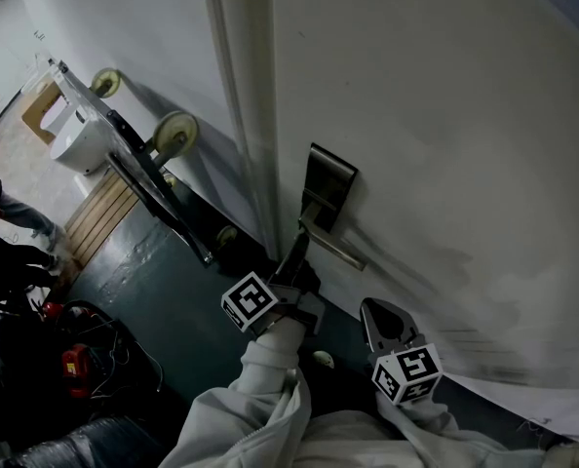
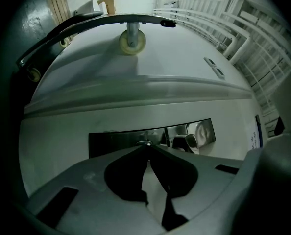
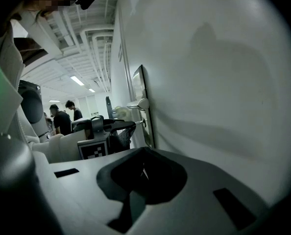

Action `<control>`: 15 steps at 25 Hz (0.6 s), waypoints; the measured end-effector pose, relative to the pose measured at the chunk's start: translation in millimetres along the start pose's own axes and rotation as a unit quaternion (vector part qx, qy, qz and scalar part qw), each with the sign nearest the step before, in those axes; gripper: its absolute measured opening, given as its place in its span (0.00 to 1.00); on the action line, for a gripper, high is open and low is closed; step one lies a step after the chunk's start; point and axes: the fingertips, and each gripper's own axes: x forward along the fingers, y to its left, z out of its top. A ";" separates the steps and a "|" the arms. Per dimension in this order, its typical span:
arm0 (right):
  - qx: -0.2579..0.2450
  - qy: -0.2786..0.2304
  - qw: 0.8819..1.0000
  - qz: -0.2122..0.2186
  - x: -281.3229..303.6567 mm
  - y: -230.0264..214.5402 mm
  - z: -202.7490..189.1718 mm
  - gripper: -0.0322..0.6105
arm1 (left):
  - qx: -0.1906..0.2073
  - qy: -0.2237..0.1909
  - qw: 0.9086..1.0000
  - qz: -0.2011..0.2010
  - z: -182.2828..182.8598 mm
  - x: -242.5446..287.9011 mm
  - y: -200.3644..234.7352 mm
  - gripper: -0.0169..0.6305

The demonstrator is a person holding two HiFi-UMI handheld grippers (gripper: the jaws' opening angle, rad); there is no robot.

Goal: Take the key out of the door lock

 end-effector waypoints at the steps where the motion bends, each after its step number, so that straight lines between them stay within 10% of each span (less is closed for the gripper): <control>1: 0.000 0.000 1.000 0.000 -0.2 0.4 0.0 0.13 | -0.002 -0.001 1.000 0.001 0.0 -0.3 0.3 0.07; 15: 0.000 -0.001 1.000 -0.003 -4.5 -1.6 0.0 0.13 | 0.005 -0.004 1.000 0.018 0.7 -2.7 4.8 0.06</control>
